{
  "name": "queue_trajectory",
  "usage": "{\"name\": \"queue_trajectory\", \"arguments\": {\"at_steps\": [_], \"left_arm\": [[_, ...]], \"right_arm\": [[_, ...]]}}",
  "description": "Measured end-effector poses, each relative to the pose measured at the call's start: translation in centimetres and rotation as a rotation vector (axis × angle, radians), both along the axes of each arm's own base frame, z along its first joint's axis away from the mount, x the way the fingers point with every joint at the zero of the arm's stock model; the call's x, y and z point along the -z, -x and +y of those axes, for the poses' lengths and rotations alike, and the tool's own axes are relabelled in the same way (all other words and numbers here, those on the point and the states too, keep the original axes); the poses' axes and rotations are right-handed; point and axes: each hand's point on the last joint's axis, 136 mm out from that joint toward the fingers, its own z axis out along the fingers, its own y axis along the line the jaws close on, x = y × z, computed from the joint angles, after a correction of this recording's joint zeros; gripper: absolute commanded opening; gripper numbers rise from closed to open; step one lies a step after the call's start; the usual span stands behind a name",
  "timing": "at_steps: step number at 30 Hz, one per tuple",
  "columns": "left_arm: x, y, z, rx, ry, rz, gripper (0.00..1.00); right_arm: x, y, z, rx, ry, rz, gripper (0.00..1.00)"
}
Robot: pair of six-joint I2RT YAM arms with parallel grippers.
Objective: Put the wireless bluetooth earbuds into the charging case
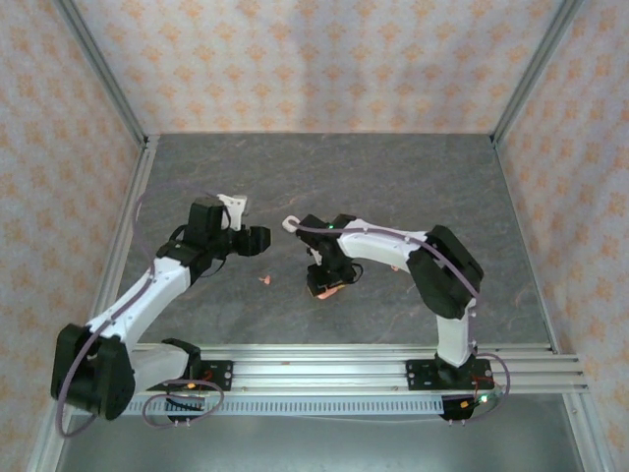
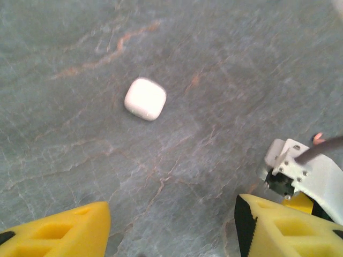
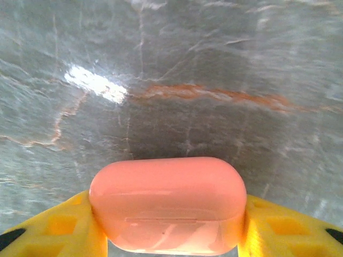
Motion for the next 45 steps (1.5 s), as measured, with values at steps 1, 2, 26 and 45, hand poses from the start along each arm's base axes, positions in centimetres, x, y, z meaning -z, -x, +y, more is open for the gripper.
{"name": "queue_trajectory", "arguments": {"at_steps": [1,2,26,45], "left_arm": [[-0.7,0.3,0.1,-0.001,0.009,-0.031,0.65],[-1.4,0.6,0.1,-0.001,0.022,-0.066,0.66],[-16.1,4.3,-12.8,0.35,0.319,-0.6,0.64],[-18.8,1.8,-15.9,0.368,0.381,-0.674,0.52]], "right_arm": [[-0.9,-0.4,0.0,0.037,-0.027,-0.008,0.5],[-2.3,-0.9,0.1,0.083,-0.069,-0.021,0.5],[-28.4,-6.9,-1.4,0.51,-0.776,-0.269,0.48],[-30.8,-5.9,-0.9,0.543,-0.889,-0.218,0.48]]}}
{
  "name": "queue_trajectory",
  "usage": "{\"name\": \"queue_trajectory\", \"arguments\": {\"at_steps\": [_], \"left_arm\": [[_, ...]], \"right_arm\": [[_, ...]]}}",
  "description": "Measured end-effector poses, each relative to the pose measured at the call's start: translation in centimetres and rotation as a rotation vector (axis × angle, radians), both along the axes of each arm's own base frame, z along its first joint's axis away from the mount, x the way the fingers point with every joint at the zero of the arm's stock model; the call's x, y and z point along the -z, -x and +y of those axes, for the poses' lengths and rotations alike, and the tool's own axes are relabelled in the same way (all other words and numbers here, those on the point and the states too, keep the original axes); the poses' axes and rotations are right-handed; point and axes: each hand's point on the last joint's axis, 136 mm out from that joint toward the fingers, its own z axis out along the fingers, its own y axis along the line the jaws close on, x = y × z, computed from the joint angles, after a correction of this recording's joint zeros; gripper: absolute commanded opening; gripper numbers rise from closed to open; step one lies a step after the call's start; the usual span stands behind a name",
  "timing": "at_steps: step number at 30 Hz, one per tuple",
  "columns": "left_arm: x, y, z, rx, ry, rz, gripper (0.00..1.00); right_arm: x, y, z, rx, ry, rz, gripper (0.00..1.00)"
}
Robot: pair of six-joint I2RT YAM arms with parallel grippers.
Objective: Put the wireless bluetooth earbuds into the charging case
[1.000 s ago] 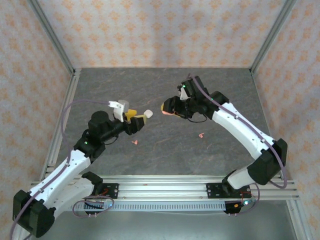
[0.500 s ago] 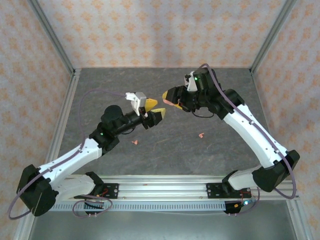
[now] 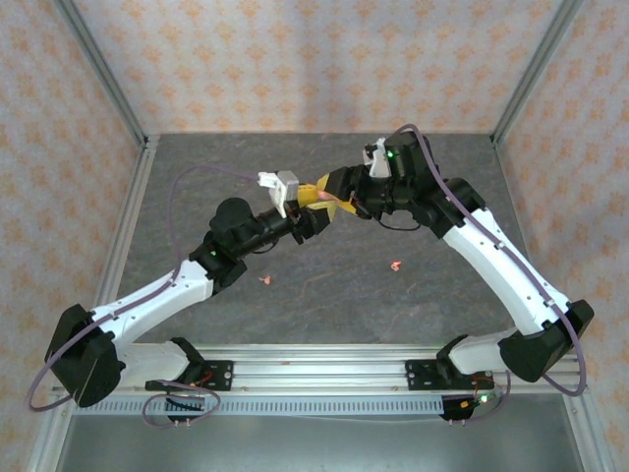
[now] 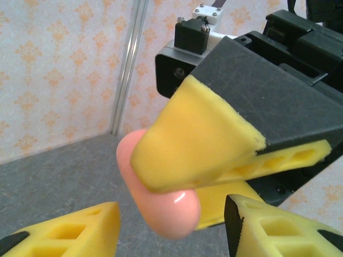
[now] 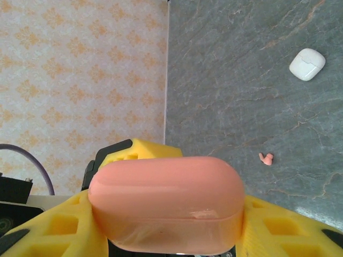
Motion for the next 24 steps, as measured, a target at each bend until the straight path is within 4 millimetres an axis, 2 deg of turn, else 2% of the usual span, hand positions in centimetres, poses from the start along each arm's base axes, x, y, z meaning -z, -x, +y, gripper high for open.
{"name": "queue_trajectory", "arguments": {"at_steps": [3,8,11,13,17,21,24], "left_arm": [[0.0,-0.5,-0.3,-0.001,0.0,0.005,0.45],[-0.3,-0.9,-0.6,-0.002,0.01,0.016,0.21],[-0.6,-0.9,-0.7,0.0,0.018,0.021,0.12],[-0.8,-0.9,-0.8,0.002,0.02,0.021,0.1],[-0.8,-0.8,-0.9,0.006,0.019,0.022,0.06],[-0.2,-1.2,-0.6,-0.017,0.015,0.056,0.0],[-0.1,-1.3,-0.3,-0.023,0.027,0.086,0.0]], "right_arm": [[0.2,0.1,0.0,-0.001,0.0,0.009,0.48],[0.0,0.1,-0.1,0.003,-0.008,0.001,0.48],[-0.3,0.1,-0.2,0.009,-0.014,-0.015,0.5],[-0.5,0.0,-0.3,0.009,-0.017,-0.026,0.56],[-0.8,0.2,-0.3,-0.003,-0.025,-0.059,0.75],[-1.5,1.0,-1.0,-0.014,-0.022,-0.12,0.82],[-2.9,1.7,-2.0,-0.017,-0.032,-0.194,0.82]]}}
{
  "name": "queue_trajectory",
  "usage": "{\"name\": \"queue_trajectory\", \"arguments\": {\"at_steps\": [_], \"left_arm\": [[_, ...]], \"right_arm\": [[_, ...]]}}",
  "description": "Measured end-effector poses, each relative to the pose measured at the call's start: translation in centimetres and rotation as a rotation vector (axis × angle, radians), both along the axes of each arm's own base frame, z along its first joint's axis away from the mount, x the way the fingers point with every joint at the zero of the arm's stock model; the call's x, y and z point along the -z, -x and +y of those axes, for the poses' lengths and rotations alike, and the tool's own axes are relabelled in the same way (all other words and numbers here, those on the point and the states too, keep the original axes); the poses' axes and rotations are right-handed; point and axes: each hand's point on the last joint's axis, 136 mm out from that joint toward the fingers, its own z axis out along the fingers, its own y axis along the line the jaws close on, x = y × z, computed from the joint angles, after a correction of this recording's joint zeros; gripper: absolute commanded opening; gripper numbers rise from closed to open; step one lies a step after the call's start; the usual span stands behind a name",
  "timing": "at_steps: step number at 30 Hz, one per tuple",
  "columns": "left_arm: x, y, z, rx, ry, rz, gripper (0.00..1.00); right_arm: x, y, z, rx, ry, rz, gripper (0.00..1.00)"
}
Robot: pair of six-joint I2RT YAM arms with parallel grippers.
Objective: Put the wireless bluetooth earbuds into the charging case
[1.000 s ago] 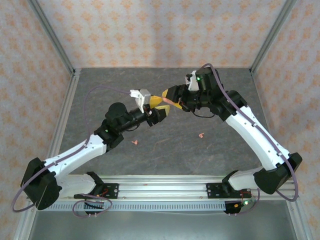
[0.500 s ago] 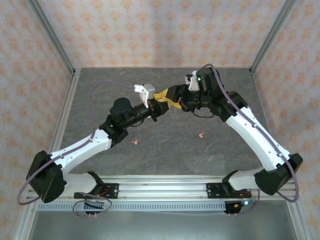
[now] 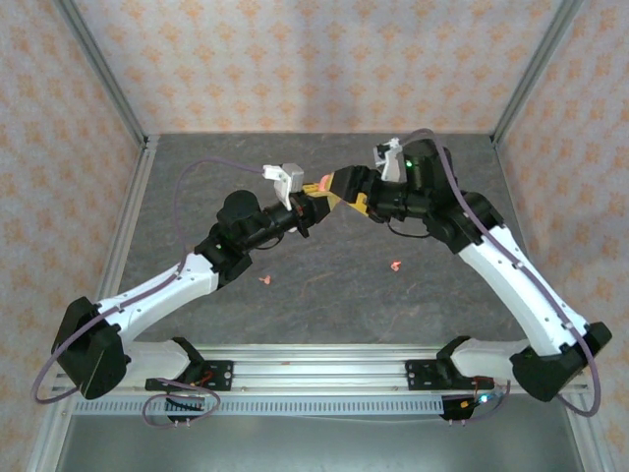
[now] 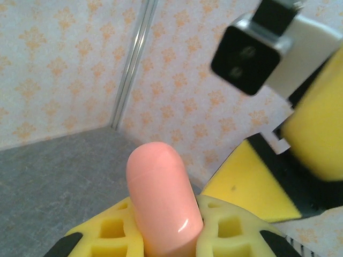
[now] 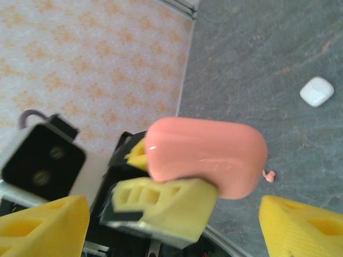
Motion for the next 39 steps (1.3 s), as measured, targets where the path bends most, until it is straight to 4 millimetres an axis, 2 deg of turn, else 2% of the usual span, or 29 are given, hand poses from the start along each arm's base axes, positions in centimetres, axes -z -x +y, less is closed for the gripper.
{"name": "queue_trajectory", "arguments": {"at_steps": [3,7,12,15,23,39], "left_arm": [[-0.5,-0.2,0.8,-0.002,0.037,0.031,0.0],[-1.9,0.1,1.8,0.011,0.105,0.067,0.0],[-4.2,1.3,2.0,0.065,0.205,0.085,0.0],[-4.9,1.8,2.0,0.085,0.24,0.098,0.0],[-6.9,2.7,2.7,0.104,0.313,0.094,0.0],[-7.8,2.9,2.8,0.125,0.38,0.121,0.0]], "right_arm": [[-1.5,0.3,-1.6,0.022,-0.035,-0.086,0.77],[-2.3,0.4,-2.6,0.034,-0.104,-0.159,0.71],[-1.5,-0.2,-1.3,-0.007,-0.191,-0.16,0.62],[-1.6,-0.7,-0.5,-0.034,-0.243,-0.154,0.58],[-4.5,-0.7,0.9,-0.115,-0.379,-0.201,0.51],[-4.4,-0.6,2.0,-0.191,-0.445,-0.181,0.46]]}}
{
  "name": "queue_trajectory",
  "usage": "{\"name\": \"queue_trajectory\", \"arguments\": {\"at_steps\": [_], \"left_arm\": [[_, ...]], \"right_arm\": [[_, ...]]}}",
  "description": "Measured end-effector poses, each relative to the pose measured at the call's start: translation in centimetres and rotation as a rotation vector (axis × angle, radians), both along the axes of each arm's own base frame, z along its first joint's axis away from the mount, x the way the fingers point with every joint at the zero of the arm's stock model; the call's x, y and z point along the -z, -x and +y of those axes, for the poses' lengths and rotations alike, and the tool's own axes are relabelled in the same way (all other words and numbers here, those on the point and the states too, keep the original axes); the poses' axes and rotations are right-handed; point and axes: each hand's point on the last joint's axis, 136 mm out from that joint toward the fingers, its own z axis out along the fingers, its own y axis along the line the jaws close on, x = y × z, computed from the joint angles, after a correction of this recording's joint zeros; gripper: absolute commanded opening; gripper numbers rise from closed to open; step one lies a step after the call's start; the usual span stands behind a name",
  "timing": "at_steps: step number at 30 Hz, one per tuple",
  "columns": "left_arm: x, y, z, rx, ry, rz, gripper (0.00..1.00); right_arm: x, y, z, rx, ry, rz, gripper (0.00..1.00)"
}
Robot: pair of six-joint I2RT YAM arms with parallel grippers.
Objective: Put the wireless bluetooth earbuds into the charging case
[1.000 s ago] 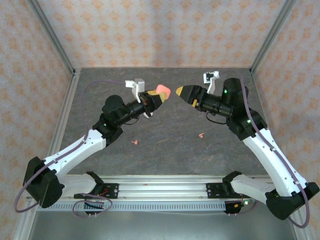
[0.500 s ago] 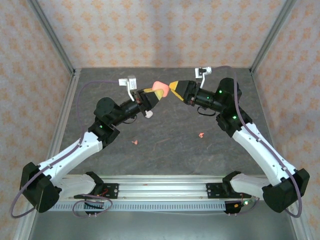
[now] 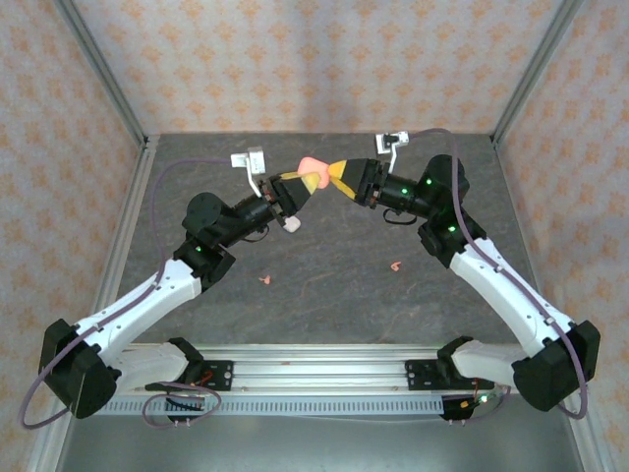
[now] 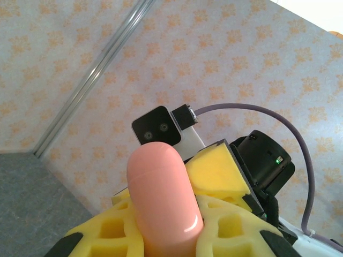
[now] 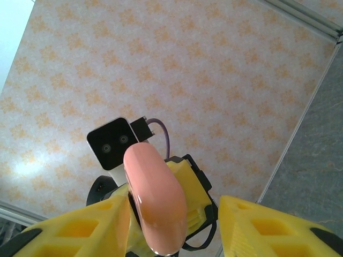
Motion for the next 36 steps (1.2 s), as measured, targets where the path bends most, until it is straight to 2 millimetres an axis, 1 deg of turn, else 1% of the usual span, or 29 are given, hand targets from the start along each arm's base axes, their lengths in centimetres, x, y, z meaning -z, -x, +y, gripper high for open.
{"name": "queue_trajectory", "arguments": {"at_steps": [2,6,12,16,18,19,21,23,27,31,33,36], "left_arm": [[0.1,-0.1,-0.1,0.003,0.004,0.011,0.0],[0.6,-0.5,-0.2,0.003,0.004,0.032,0.0],[0.9,-0.8,-0.2,0.0,0.001,0.048,0.0],[0.7,-0.8,-0.1,-0.002,-0.004,0.051,0.12],[0.7,-0.7,-0.1,-0.006,-0.02,0.053,0.26],[0.7,-0.6,0.0,-0.008,-0.034,0.051,0.31],[1.0,-0.5,0.0,-0.01,-0.068,0.054,0.38],[1.3,-0.1,-0.1,-0.002,-0.106,0.06,0.44],[2.3,0.2,0.5,0.004,-0.186,0.092,0.47],[1.9,0.7,2.6,-0.002,-0.24,0.089,0.52],[1.5,1.5,3.4,0.005,-0.271,0.067,0.55],[0.7,3.3,3.2,0.069,-0.309,0.02,0.56]], "right_arm": [[0.0,0.0,0.2,-0.01,-0.004,-0.005,0.46],[0.8,-0.4,1.0,-0.029,0.001,0.013,0.41],[0.6,-0.4,1.2,-0.036,-0.007,0.004,0.24],[0.4,-0.5,1.1,-0.033,-0.008,-0.01,0.19],[0.5,-0.5,1.2,-0.033,-0.006,-0.016,0.17],[0.5,-0.4,1.2,-0.034,-0.004,-0.021,0.17],[0.6,-0.3,1.2,-0.038,0.007,-0.037,0.16],[1.1,-0.2,1.3,-0.039,0.03,-0.049,0.15],[2.0,0.0,1.3,-0.041,0.122,-0.096,0.13],[2.4,0.8,0.9,-0.05,0.231,-0.172,0.13],[2.3,1.6,0.6,-0.07,0.268,-0.216,0.13],[1.6,2.8,0.3,-0.104,0.287,-0.284,0.13]]}}
